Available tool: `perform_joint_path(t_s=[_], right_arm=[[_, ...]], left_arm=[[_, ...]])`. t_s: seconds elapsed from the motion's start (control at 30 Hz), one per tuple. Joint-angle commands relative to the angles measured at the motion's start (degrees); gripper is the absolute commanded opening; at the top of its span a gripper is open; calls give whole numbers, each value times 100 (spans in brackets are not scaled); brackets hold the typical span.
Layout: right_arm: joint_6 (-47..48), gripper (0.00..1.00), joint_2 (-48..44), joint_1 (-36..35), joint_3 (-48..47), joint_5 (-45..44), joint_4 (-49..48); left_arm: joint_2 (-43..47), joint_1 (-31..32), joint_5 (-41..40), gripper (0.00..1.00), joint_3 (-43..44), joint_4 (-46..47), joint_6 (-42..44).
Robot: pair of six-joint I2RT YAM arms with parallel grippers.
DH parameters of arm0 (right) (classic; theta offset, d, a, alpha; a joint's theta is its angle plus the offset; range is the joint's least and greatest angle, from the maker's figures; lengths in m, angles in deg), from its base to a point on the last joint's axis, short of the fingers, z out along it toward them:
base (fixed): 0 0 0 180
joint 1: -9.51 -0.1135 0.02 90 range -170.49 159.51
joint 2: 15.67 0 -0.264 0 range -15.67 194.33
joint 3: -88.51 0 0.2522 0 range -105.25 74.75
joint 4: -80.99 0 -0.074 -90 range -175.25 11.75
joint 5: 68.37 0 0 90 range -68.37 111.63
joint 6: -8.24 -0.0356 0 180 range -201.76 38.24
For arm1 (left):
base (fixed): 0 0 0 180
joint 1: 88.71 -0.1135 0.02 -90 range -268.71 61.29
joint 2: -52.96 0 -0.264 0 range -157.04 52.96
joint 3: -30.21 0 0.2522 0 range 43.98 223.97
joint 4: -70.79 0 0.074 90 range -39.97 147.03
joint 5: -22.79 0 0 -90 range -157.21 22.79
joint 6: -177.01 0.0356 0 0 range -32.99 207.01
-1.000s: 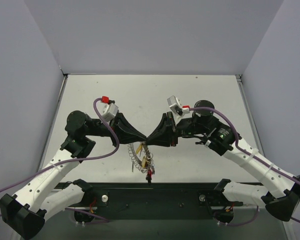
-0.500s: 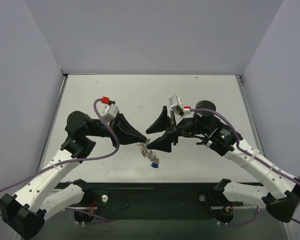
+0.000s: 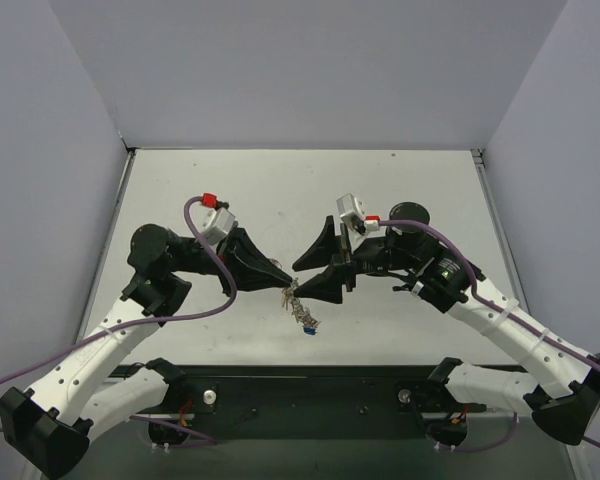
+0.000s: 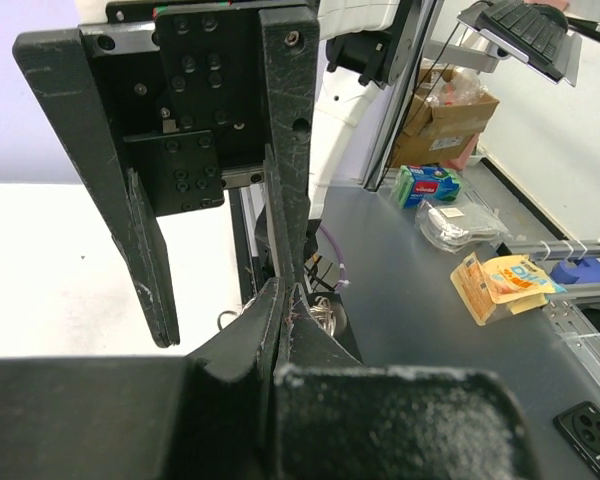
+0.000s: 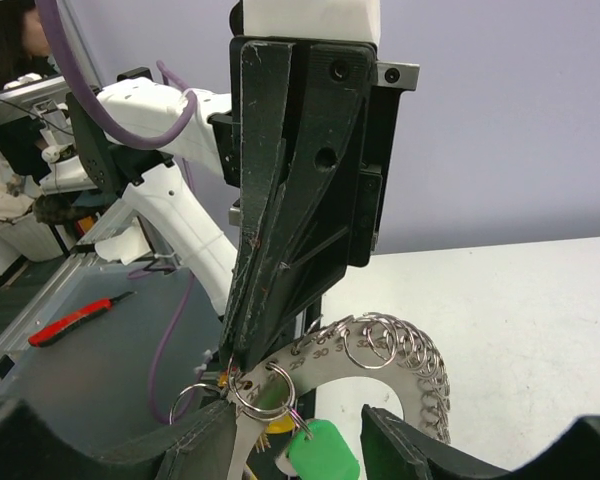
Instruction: Put the keys on the keyring
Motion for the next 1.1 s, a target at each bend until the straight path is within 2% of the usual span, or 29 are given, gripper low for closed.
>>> perform_joint_path(t_s=[0.0,0.1,0.17,0.27,0.4,0.57,0.67,0.7,0.87,1.0,1.07], right_arm=[[188,49,-180,47,24,221,-238],[171,42,-180,47,32,239,-247],[162,40,-171,47,6,256,-247],[118,41,-197,47,32,239,-326],[100,48,-320,47,103,46,-475],[65,48,-294,47,94,1,-545],[12,44,-215,47,68,54,-572],[4,39,-189,39,24,71,-581],[-102,27,-57,47,-38,159,-624],[-137,29,-65,47,-20,177,-739],[-111,33,-135,47,32,107,-765]], left_arm=[[37,12,67,0,47,796,-310],[28,12,67,0,47,858,-372],[10,12,76,0,29,945,-460],[-16,3,76,0,-6,1025,-522],[-25,12,76,0,-15,1042,-539],[-34,12,58,0,-24,1060,-566],[-42,12,67,0,-24,1077,-583],[-34,21,67,0,-32,1077,-583],[-51,21,67,0,-50,1104,-601],[-78,12,67,0,-76,1156,-653],[-78,21,76,0,-68,1174,-662]])
